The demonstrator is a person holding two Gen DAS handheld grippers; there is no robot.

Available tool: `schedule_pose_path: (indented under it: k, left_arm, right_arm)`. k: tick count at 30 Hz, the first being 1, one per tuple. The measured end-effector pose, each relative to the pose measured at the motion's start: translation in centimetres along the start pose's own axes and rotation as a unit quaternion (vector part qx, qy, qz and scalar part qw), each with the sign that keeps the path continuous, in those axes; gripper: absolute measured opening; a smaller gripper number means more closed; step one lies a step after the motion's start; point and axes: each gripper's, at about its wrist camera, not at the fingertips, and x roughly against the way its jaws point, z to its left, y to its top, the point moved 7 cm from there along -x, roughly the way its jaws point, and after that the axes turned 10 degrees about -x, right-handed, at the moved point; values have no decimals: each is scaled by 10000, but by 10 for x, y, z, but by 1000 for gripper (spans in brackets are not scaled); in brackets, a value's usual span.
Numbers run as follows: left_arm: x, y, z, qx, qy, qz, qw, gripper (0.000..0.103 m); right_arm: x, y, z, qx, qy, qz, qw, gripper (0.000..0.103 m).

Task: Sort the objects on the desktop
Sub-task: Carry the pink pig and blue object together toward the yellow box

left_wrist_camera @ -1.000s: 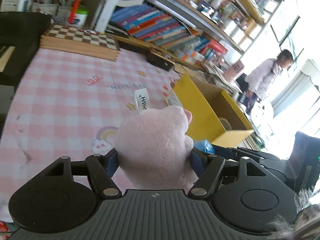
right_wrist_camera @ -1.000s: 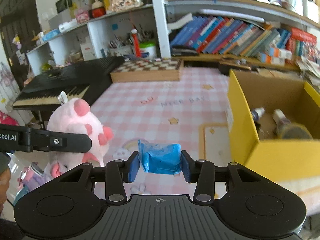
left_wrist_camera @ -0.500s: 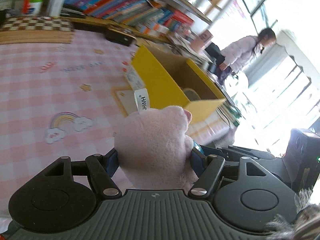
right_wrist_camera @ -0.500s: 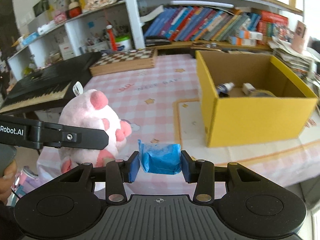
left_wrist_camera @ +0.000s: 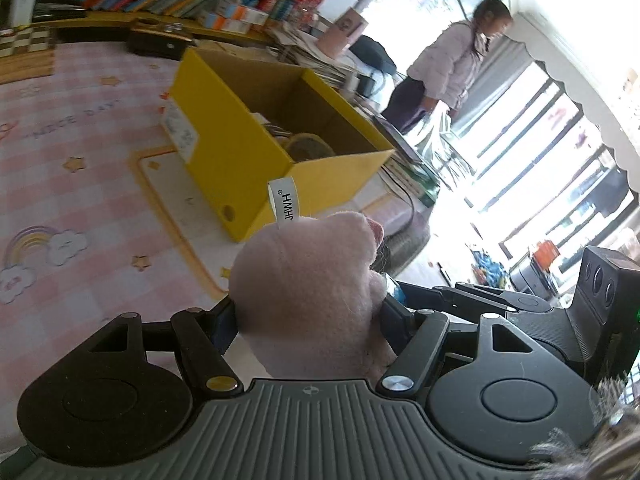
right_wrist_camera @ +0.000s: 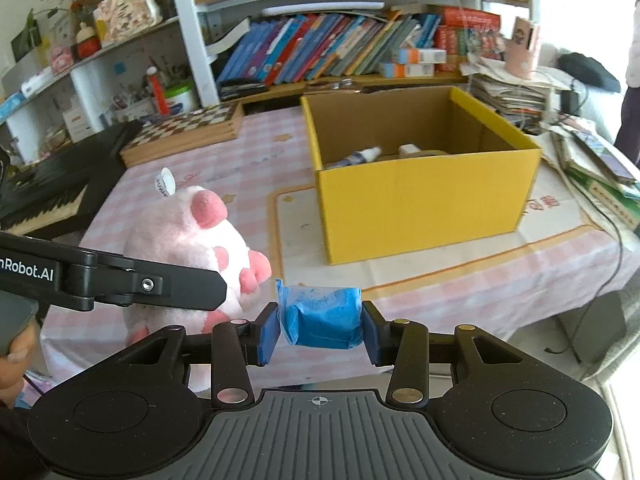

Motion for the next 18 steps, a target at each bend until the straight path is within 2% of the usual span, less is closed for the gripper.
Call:
schedule_pose_path:
  k: [10,18]
  left_arm:
    - [-36,15,-29,-171,-247,141,9995,68]
    - [-51,29,-47,-337,-203,81,9992,68]
  right_arm:
    - [7,9,-43,-211,-200,-3,9996,42]
    - [6,21,-65,-206,-172,1,9996,42]
